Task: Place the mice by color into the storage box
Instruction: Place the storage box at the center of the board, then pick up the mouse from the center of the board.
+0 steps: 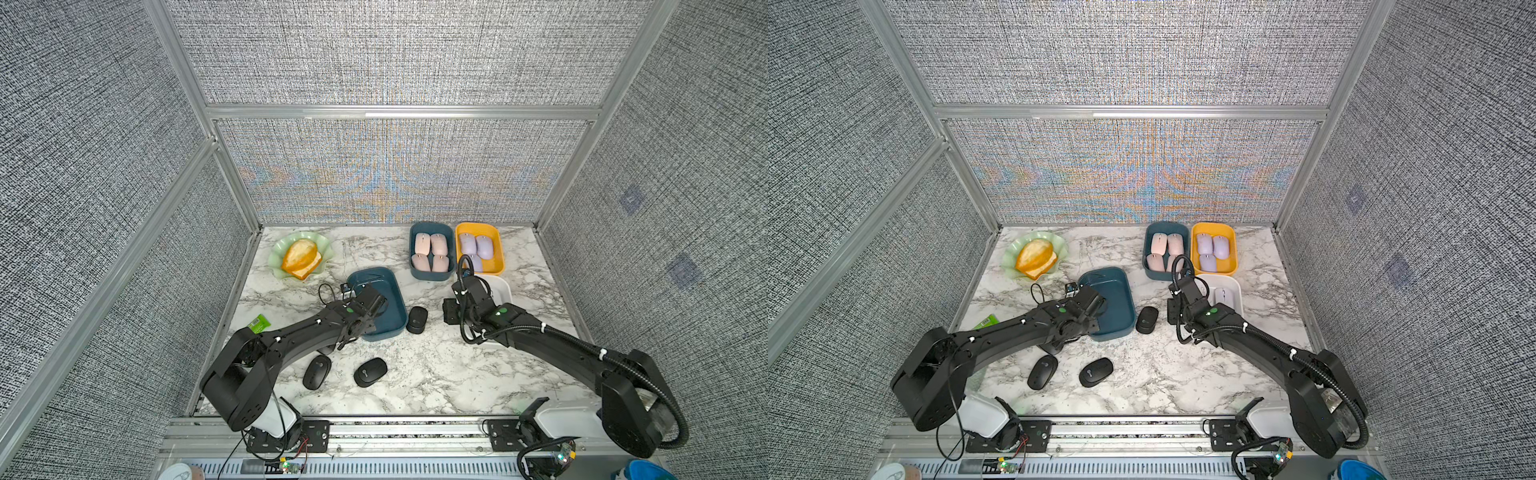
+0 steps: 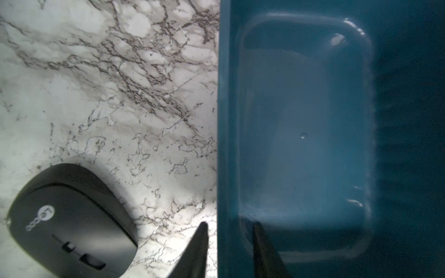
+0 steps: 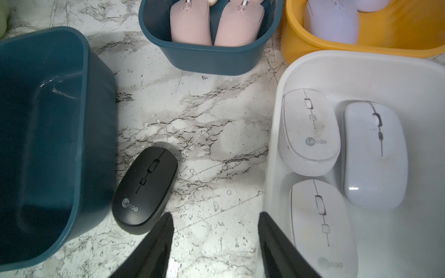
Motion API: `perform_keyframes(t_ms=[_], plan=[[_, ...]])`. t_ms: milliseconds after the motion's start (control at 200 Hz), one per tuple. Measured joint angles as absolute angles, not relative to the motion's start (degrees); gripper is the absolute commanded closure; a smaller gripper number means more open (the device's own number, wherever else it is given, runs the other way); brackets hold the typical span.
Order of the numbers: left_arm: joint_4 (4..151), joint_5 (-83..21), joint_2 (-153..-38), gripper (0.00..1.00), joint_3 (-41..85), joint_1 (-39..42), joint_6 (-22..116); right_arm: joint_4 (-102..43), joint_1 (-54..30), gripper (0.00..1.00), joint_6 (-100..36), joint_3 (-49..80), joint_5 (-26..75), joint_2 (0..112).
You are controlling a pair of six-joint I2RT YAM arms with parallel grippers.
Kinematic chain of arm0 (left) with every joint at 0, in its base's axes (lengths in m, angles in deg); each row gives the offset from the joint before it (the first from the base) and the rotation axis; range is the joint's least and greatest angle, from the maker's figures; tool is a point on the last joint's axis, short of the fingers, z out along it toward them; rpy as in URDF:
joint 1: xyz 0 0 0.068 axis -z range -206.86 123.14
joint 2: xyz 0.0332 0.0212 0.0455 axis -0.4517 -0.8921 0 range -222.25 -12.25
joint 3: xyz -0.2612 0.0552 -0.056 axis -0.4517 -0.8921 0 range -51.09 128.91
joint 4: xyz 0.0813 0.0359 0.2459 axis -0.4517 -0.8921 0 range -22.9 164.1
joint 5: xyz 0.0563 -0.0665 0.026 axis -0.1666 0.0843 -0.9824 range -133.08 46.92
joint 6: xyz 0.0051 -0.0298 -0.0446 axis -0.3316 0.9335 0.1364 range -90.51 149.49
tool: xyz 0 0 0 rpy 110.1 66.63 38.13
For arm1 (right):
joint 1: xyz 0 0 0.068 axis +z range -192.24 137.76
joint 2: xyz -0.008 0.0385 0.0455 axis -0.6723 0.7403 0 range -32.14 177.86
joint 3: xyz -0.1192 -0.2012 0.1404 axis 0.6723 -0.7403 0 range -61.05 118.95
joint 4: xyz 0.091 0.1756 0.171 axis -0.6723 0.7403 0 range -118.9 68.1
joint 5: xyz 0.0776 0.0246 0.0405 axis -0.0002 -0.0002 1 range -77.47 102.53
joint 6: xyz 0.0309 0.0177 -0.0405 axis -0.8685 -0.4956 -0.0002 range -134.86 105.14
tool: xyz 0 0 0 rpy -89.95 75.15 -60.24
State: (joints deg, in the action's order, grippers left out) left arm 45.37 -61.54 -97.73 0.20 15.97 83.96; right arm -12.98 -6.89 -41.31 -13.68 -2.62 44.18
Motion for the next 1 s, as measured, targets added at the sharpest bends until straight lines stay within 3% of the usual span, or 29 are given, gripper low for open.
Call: perform_keyframes(t_ms=[230, 445, 635, 745, 1001], plan=[[41.1, -63.1, -87.9, 0.14, 5.0, 16.2, 80.4, -11.5, -6.1, 0.40, -42.1, -12.3, -4.0, 42.9], [43.1, -69.3, -79.9, 0.07, 12.6, 16.2, 69.1, -7.2, -3.9, 0.40, -43.8, -6.6, -5.9, 43.0], [67.3, -75.1, -72.4, 0.01, 4.6, 15.9, 51.9, -2.6, 2.5, 0.40, -44.9, -3.6, -9.9, 45.2], [77.4, -77.5, -75.4, 0.07, 5.4, 13.7, 45.8, -0.5, 4.5, 0.40, -46.6, -2.1, -10.7, 47.3], [78.6, -76.5, -85.2, 0.02, 11.1, 5.6, 47.0, 2.1, 8.1, 0.40, -50.1, 2.3, -9.7, 55.6]])
